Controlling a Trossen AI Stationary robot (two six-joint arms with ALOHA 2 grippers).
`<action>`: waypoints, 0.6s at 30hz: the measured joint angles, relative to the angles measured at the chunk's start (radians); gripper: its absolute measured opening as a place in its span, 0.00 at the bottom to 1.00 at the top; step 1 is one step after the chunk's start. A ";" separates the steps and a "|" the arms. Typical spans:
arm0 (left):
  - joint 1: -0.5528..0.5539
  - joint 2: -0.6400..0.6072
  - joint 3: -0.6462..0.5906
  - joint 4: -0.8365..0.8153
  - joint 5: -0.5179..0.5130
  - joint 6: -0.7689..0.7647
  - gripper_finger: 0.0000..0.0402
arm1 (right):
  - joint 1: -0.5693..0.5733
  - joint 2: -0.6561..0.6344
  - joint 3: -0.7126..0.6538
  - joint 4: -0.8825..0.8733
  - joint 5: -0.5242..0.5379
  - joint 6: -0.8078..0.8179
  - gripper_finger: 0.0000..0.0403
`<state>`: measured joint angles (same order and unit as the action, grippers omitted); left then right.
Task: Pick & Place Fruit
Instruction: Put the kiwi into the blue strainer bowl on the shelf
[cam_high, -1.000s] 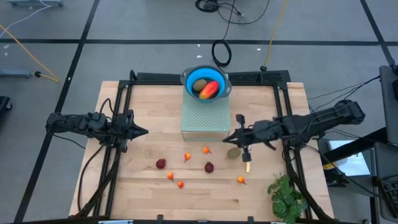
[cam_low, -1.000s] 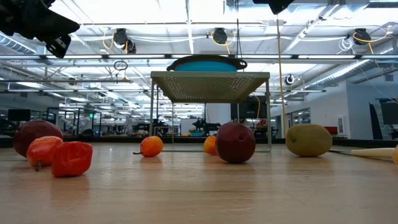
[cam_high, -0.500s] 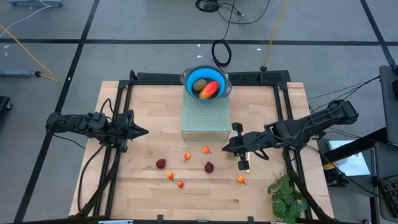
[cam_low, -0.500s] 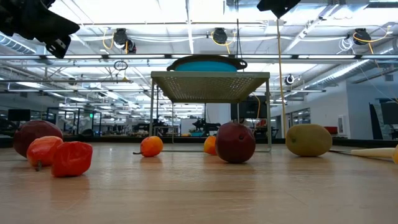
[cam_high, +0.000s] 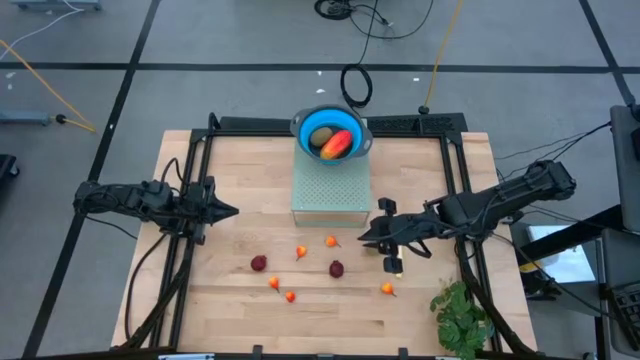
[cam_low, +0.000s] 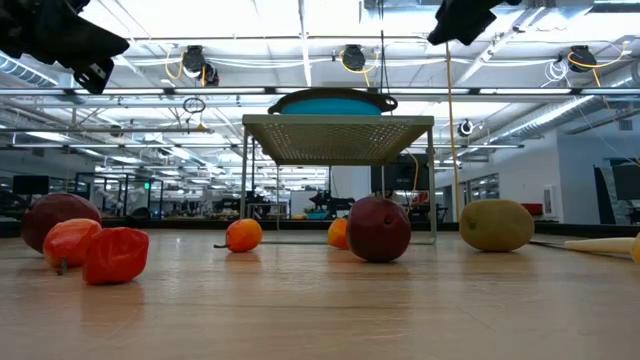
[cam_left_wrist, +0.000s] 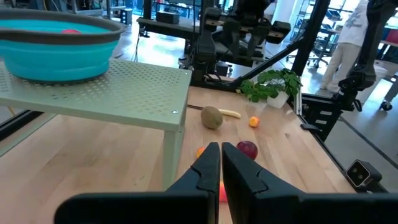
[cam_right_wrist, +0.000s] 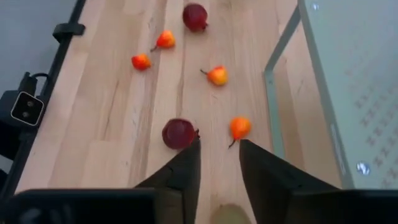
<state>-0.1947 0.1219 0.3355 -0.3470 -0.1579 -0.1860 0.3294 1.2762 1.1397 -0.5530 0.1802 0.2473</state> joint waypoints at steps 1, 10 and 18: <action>0.000 0.000 0.000 0.000 0.000 0.000 0.04 | 0.000 0.000 0.000 -0.009 -0.001 0.008 0.29; 0.000 0.000 0.000 0.000 -0.028 0.006 0.04 | 0.000 0.000 0.000 -0.040 -0.081 0.022 0.41; 0.000 0.000 0.000 0.000 -0.027 0.007 0.04 | 0.000 0.000 0.000 -0.043 -0.080 0.029 0.43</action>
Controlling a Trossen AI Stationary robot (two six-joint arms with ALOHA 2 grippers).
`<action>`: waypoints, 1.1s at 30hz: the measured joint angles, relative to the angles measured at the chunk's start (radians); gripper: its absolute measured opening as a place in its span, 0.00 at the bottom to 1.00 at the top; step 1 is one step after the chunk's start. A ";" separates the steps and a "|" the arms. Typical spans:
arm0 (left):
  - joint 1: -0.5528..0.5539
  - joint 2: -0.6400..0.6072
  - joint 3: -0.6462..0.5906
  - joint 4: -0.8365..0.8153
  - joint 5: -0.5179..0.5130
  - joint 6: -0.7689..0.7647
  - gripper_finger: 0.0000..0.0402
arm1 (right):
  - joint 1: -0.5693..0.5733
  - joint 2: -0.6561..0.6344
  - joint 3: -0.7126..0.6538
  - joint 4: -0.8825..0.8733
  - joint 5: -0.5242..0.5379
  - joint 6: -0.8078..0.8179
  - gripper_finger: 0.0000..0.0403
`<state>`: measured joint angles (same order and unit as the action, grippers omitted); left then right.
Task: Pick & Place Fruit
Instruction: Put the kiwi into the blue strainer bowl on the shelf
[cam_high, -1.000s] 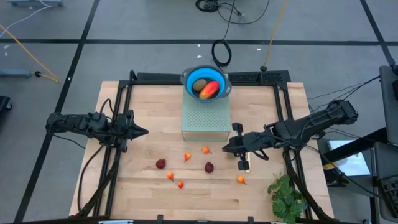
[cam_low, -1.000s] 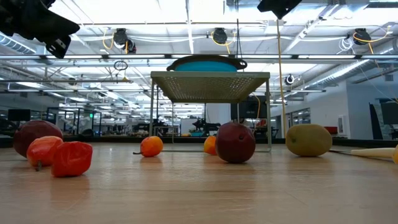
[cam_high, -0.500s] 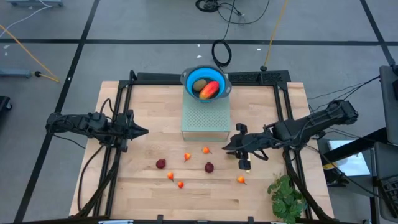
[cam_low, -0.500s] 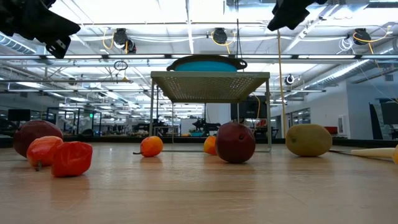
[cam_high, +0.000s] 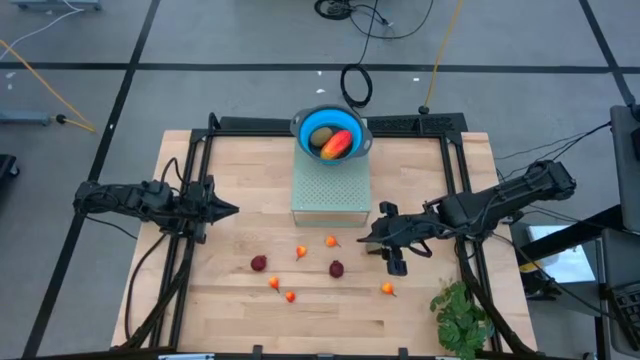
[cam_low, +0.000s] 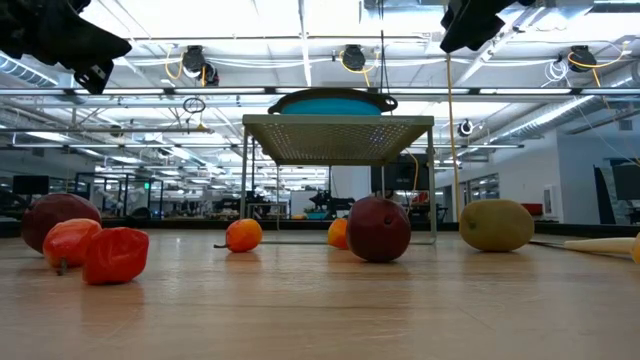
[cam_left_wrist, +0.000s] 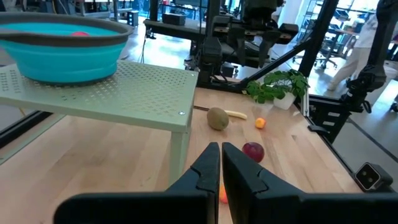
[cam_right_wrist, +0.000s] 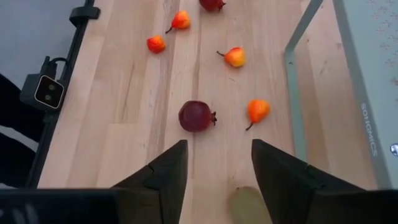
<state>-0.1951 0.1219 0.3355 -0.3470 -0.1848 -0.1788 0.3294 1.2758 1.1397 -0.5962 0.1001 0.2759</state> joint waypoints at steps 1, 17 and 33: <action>0.000 0.000 0.000 0.000 0.000 0.001 0.04 | 0.000 0.000 0.000 0.000 0.000 0.000 0.42; 0.000 0.000 0.000 0.000 0.001 0.010 0.04 | 0.000 0.000 0.000 0.000 0.001 0.026 0.41; 0.000 0.000 0.000 0.000 0.001 -0.005 0.04 | -0.002 0.000 -0.001 -0.045 0.007 0.079 0.69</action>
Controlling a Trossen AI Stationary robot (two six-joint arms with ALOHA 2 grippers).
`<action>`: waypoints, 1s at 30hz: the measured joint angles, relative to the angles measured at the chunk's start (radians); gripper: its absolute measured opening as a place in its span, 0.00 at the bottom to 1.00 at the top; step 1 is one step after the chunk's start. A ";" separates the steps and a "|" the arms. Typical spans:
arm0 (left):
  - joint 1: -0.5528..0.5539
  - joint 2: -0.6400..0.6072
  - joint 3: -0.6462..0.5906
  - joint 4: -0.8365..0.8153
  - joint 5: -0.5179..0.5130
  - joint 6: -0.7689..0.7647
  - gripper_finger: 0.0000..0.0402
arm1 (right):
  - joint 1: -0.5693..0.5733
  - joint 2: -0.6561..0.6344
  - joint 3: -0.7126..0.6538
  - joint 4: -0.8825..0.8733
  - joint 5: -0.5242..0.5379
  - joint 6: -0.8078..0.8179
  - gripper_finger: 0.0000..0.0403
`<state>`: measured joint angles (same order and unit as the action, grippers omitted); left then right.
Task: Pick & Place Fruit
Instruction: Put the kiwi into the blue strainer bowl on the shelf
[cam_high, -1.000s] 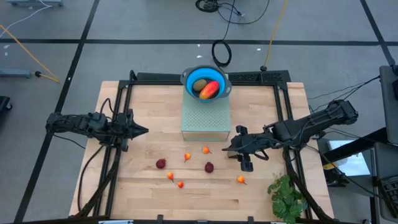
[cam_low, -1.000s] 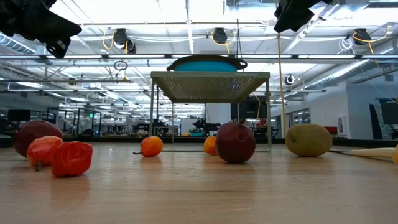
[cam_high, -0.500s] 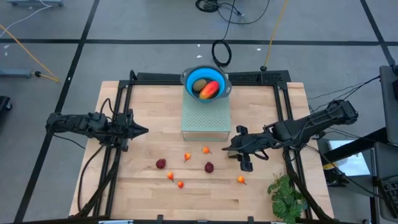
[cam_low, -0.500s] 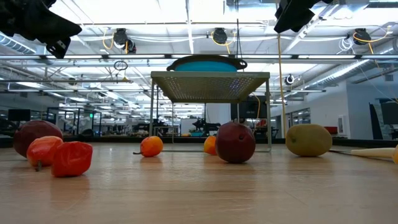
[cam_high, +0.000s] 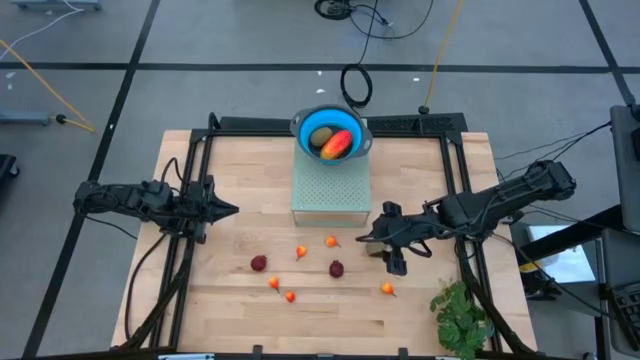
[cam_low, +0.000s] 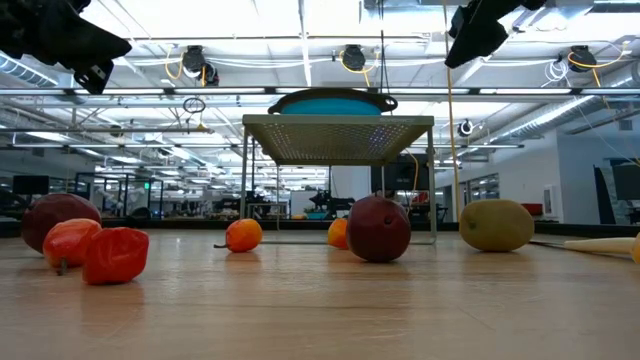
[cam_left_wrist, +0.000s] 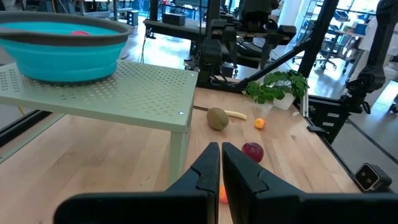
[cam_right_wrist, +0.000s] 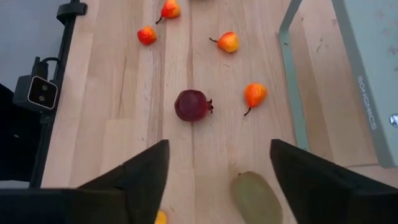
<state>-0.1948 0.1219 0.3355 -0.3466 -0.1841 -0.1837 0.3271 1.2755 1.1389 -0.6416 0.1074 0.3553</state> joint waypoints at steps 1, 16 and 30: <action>0.000 0.000 0.000 0.000 0.000 0.003 0.04 | 0.000 0.000 -0.001 -0.002 -0.001 0.000 0.71; 0.000 0.000 0.000 0.000 0.000 0.006 0.04 | 0.002 -0.005 -0.043 0.017 -0.007 0.019 0.85; 0.000 0.000 0.000 0.000 -0.001 0.005 0.04 | 0.002 -0.004 -0.044 0.039 -0.008 0.026 0.85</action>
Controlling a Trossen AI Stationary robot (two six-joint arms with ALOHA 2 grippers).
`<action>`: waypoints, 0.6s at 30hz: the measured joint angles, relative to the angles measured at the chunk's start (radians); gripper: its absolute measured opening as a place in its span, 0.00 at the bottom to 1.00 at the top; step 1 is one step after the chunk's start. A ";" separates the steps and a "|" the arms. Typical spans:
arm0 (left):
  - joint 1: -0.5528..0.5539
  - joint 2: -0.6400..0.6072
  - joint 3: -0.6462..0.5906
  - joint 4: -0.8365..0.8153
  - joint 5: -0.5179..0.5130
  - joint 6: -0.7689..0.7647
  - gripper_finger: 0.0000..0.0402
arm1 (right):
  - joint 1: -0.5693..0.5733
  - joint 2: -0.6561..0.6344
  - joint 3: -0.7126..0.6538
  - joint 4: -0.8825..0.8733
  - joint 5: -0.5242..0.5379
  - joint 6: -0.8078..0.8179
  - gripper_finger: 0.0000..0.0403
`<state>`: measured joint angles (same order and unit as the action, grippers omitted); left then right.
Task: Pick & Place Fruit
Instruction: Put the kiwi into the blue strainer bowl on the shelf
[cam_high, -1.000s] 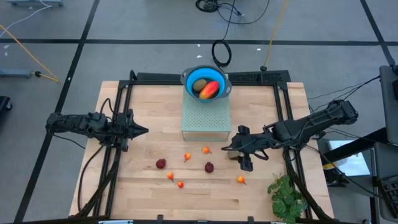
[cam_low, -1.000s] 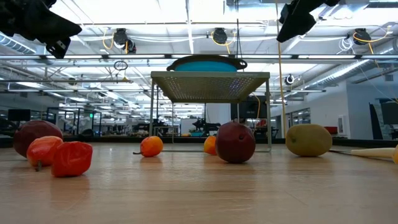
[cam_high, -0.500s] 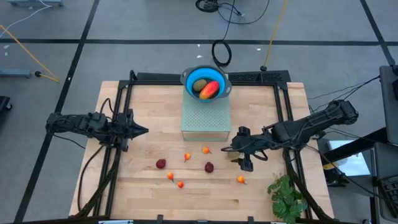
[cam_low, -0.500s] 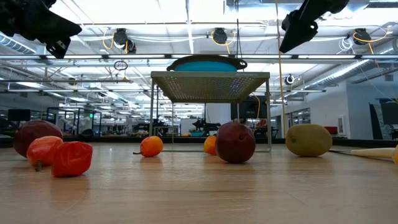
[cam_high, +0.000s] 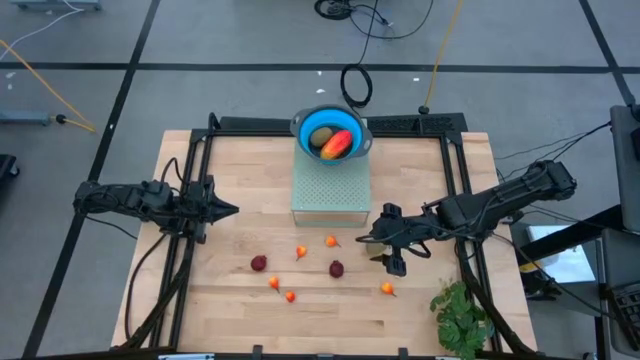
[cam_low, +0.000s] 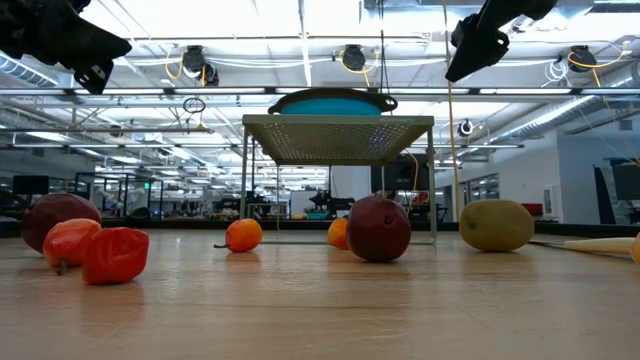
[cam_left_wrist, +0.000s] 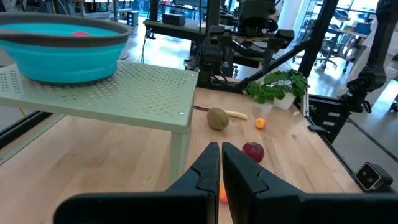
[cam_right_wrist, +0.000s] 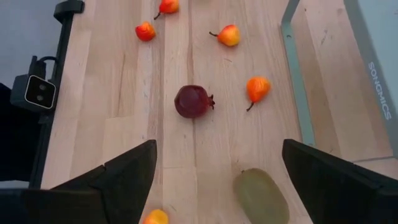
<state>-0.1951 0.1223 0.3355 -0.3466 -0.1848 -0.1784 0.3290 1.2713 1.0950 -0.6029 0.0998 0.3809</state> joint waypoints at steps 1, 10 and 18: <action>0.000 0.000 0.000 0.000 0.000 0.000 0.04 | 0.000 0.000 0.000 0.000 0.000 0.000 0.85; 0.000 0.000 0.000 0.000 0.000 -0.001 0.04 | -0.004 0.021 -0.022 -0.031 0.000 -0.052 0.85; 0.000 0.000 0.000 0.001 0.000 -0.008 0.04 | -0.009 0.022 -0.155 0.042 -0.024 -0.056 0.85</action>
<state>-0.1947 0.1223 0.3355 -0.3458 -0.1852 -0.1862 0.3202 1.2930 0.9396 -0.5608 0.0758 0.3244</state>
